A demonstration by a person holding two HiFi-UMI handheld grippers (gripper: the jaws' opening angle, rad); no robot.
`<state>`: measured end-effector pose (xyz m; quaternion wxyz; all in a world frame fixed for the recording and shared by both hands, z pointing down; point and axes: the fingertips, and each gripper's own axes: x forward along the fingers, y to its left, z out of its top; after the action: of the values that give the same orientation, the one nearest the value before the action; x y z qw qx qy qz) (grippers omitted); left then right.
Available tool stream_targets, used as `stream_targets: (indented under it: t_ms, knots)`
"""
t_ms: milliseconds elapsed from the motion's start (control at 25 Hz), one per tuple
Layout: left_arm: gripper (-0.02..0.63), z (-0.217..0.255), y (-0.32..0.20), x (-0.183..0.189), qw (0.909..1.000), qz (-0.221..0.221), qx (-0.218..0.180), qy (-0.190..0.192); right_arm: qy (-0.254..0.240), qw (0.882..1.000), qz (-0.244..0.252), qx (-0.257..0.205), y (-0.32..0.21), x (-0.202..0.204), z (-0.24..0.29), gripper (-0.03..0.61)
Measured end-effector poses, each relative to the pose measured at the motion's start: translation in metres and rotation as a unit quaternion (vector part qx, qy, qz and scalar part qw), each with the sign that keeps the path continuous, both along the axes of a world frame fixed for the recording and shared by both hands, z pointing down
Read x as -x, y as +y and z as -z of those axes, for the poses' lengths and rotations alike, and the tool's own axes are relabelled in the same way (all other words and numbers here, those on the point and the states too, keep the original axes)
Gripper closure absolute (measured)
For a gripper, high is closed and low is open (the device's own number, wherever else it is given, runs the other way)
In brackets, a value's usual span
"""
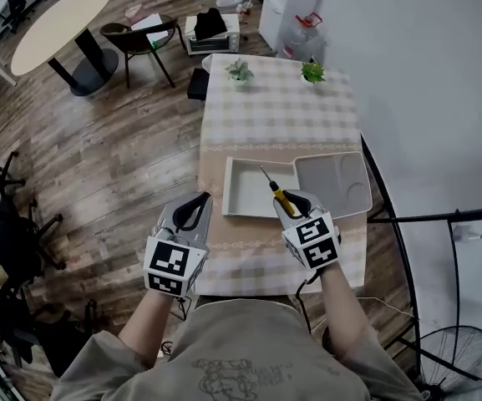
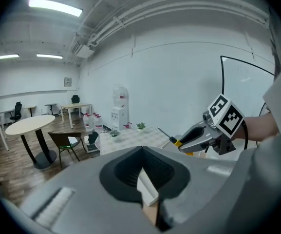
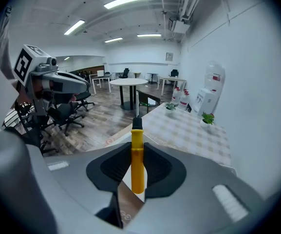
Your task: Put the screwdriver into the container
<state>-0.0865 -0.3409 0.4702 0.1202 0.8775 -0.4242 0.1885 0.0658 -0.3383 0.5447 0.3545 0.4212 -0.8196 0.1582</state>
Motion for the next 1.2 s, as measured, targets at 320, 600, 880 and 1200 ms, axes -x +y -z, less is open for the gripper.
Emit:
stream_targets:
  t_ms: [320,600,880,1200]
  knots:
    - [0.614,-0.056,-0.019,-0.005,0.9982,0.004,0.055,-0.023,0.082,0.994,0.043,0.055,-0.019,0.0,-0.066,0.474]
    - [0.614,-0.104,-0.022,-0.003,0.9942,0.013,0.094,-0.051,0.164,0.977,0.097,0.098,-0.018,0.002,-0.123,0.472]
    - [0.614,-0.131,-0.023,0.006,0.9901,0.019,0.12,-0.07,0.207,0.959,0.144,0.132,-0.018,0.008,-0.156,0.472]
    - [0.614,-0.144,-0.012,0.001,0.988,0.005,0.127,-0.088,0.237,0.944,0.167,0.159,-0.018,0.014,-0.179,0.469]
